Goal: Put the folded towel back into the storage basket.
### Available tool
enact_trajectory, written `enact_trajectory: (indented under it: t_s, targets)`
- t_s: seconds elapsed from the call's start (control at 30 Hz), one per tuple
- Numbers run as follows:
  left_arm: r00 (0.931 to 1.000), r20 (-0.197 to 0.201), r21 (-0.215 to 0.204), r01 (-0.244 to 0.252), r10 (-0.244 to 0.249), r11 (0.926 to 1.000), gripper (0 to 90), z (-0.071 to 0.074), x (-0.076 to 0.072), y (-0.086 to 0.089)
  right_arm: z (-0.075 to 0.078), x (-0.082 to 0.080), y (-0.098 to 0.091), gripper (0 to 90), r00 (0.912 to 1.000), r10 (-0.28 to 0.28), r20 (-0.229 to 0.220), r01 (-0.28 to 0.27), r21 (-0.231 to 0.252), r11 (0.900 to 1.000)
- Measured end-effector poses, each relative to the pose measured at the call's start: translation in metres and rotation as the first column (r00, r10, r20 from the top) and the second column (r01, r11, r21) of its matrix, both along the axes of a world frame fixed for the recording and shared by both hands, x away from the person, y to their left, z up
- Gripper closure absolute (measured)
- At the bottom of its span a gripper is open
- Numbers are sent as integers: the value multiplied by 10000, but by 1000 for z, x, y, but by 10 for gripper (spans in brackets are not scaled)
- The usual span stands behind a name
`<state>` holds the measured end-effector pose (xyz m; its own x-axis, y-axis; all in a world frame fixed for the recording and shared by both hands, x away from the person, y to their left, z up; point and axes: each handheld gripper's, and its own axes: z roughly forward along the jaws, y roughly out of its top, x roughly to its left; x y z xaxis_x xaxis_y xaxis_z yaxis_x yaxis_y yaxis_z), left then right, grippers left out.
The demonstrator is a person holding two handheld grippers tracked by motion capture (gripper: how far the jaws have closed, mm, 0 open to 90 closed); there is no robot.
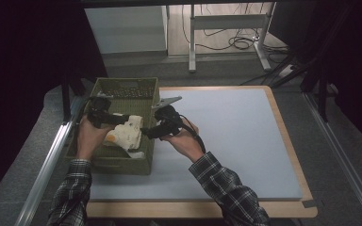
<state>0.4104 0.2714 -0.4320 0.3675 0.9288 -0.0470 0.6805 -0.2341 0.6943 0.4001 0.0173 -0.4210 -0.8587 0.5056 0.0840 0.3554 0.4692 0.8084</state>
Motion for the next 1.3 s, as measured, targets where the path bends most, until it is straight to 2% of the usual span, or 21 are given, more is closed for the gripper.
enact_trajectory:
  t_s: [0.2, 0.43, 0.63, 0.8, 1.0, 1.3]
  targets:
    - [9997, 158, -252, 187, -183, 9995, 33, 0, -9, -7, -2, -1, -14, 175, 10000, 11, 38, -11, 37, 10000]
    - [9986, 467, -768, 294, -259, 9966, 29, 2, -19, -15, -5, -3, -32, 142, 9998, 21, 215, -21, -26, 10000]
    - [9946, 810, -782, 717, -654, 9944, 19, 8, -30, -30, -7, -4, -53, 130, 9994, -59, 329, 63, -106, 9999]
    - [9885, 1120, -635, 1093, -1018, 9920, 7, 12, -39, -46, -7, -5, -73, 128, 9992, -212, 338, 213, -28, 9998]
    - [9827, 1304, -819, 1432, -1318, 9863, 0, 11, -47, -65, -7, -9, -98, 118, 9981, -454, 410, 456, -44, 9989]
    - [9711, 1652, -631, 1849, -1724, 9807, 0, 16, -60, -99, -7, -16, -134, 92, 9958, -771, 501, 775, -64, 9970]
